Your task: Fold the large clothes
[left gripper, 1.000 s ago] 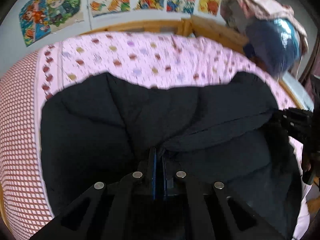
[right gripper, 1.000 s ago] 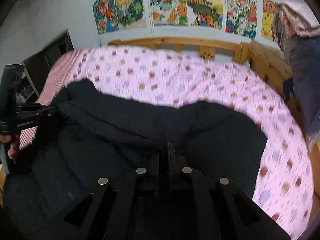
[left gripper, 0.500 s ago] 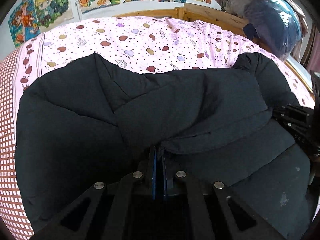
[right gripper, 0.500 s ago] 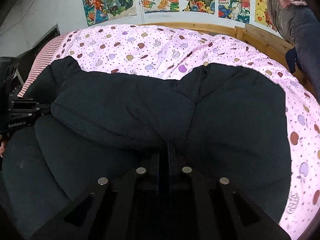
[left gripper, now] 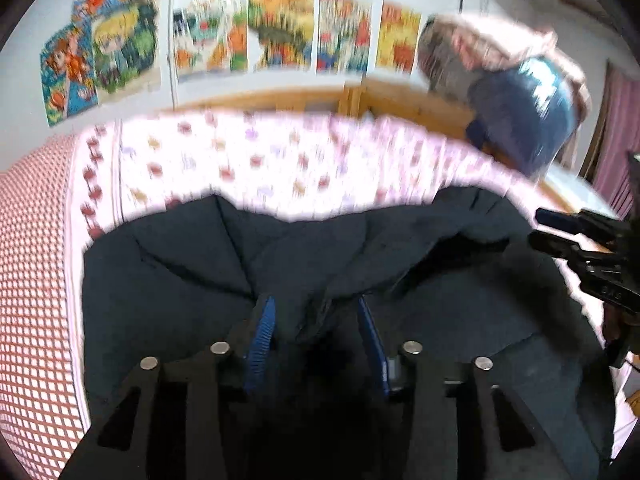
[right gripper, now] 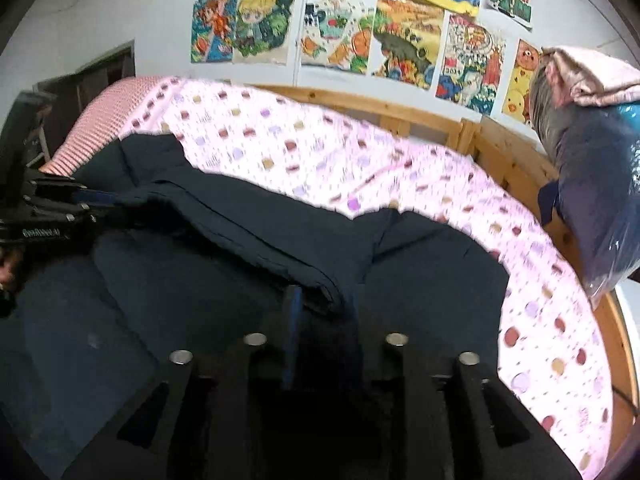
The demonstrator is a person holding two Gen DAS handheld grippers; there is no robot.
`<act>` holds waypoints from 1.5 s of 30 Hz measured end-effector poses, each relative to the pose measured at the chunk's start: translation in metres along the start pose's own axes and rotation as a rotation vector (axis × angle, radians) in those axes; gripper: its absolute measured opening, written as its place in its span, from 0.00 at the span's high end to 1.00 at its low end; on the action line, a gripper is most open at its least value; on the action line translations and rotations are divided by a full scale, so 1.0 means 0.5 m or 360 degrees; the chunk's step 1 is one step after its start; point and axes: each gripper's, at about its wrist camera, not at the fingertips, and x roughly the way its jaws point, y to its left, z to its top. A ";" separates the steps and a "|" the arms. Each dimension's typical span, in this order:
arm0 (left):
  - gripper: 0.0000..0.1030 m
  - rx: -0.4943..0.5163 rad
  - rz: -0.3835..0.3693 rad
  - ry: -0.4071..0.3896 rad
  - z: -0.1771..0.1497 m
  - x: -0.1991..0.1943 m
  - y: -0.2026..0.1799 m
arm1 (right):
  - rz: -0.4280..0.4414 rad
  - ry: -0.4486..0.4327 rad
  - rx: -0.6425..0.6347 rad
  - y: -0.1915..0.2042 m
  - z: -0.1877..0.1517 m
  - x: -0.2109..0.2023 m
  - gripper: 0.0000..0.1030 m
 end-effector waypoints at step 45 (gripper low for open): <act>0.78 0.0339 0.0184 0.0354 -0.058 0.190 -0.086 | 0.0292 0.0241 0.0075 0.047 -0.093 0.223 0.63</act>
